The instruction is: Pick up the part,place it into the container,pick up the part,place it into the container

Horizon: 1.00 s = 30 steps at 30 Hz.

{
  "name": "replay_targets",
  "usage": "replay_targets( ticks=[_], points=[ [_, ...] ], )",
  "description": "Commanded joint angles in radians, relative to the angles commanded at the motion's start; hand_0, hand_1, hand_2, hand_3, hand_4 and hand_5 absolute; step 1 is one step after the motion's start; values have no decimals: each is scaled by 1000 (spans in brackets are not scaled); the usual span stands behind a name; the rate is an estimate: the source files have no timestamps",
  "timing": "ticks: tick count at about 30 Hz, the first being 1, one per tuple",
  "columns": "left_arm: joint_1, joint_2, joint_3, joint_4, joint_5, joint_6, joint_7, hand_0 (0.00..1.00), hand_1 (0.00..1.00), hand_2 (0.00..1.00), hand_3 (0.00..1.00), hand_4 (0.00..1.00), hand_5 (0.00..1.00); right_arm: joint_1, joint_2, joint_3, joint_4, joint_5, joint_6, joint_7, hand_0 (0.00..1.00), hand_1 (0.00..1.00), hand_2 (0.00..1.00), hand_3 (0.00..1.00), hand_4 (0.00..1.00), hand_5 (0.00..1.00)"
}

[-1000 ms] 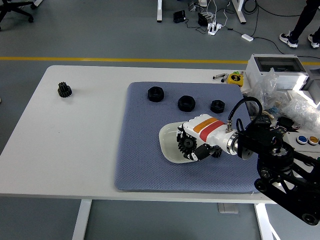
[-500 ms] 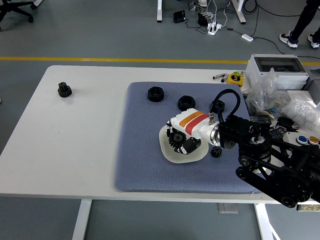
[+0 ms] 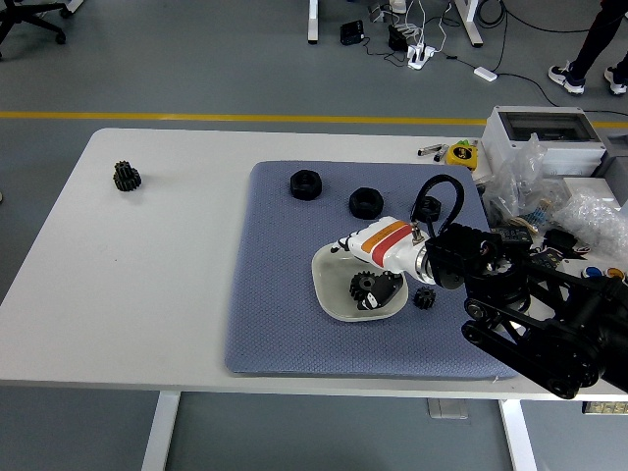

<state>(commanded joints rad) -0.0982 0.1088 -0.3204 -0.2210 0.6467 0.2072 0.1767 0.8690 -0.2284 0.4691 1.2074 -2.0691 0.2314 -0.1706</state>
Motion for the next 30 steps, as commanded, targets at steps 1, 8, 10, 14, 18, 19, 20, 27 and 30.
replay_targets(
  ticks=[1,8,10,14,18,19,20,27,30],
  points=[
    [0,0,0,0,0,0,0,724,719,754,611,680,577,-2,-2,2,2,0,-3,2,431,606,858,965,985,311],
    [1,-1,1,0,-1,0,0,722,719,755,611,681,578,-25,-31,71,47,-12,-41,7,422,595,846,944,980,308],
    [2,-1,1,0,-2,1,-1,722,719,755,611,681,578,-34,-47,106,71,-17,-43,7,422,595,846,944,980,308],
    [2,-1,-2,1,2,0,1,723,719,755,611,681,578,-55,-84,165,112,-19,-32,6,408,581,794,880,968,307],
    [4,0,-3,1,3,0,1,723,721,755,612,681,577,-84,-128,212,138,-6,7,1,429,579,759,787,955,304],
    [5,-1,-4,1,5,0,1,723,721,755,612,681,577,-89,-136,219,141,-2,15,0,429,579,759,787,955,304],
    [6,-1,-5,1,7,0,2,723,721,755,612,681,577,-98,-148,227,143,2,27,-1,429,579,759,787,955,304],
    [9,-4,-8,1,13,-2,3,722,722,755,611,680,577,-141,-190,246,141,14,62,0,439,578,745,704,922,289],
    [10,-5,-9,1,16,-2,4,723,725,755,612,681,577,-156,-196,241,138,18,64,4,436,568,731,682,904,279]
  ],
)
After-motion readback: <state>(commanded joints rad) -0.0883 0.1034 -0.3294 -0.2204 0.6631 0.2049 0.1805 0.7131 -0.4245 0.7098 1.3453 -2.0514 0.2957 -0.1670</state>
